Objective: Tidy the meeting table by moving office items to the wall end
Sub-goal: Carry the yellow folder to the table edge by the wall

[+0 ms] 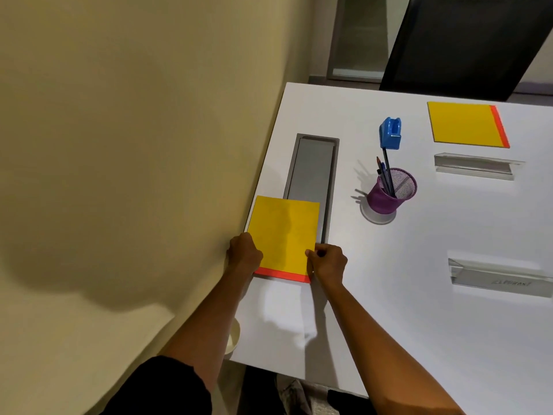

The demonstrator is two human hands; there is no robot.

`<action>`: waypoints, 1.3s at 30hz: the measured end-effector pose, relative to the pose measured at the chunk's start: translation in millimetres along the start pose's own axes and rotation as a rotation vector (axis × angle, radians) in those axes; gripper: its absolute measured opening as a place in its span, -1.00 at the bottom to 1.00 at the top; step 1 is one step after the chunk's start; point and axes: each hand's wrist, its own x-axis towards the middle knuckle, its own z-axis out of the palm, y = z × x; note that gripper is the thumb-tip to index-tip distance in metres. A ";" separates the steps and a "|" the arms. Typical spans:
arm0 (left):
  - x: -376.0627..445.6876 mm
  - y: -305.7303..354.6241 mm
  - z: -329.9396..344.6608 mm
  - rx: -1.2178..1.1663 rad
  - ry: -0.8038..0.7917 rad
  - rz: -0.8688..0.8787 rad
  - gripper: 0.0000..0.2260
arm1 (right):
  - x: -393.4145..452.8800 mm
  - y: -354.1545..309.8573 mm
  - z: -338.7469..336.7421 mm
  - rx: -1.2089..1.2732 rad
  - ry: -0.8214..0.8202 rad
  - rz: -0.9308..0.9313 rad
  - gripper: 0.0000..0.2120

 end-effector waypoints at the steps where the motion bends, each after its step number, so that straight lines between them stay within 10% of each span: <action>1: 1.9 -1.2 1.5 -0.006 -0.008 0.000 -0.82 | 0.2 0.0 1.4 -0.001 0.007 -0.001 -0.85; 39: 41.9 20.8 3.3 -0.189 0.100 0.092 -0.48 | 37.9 -17.2 14.5 0.014 0.153 -0.099 -0.91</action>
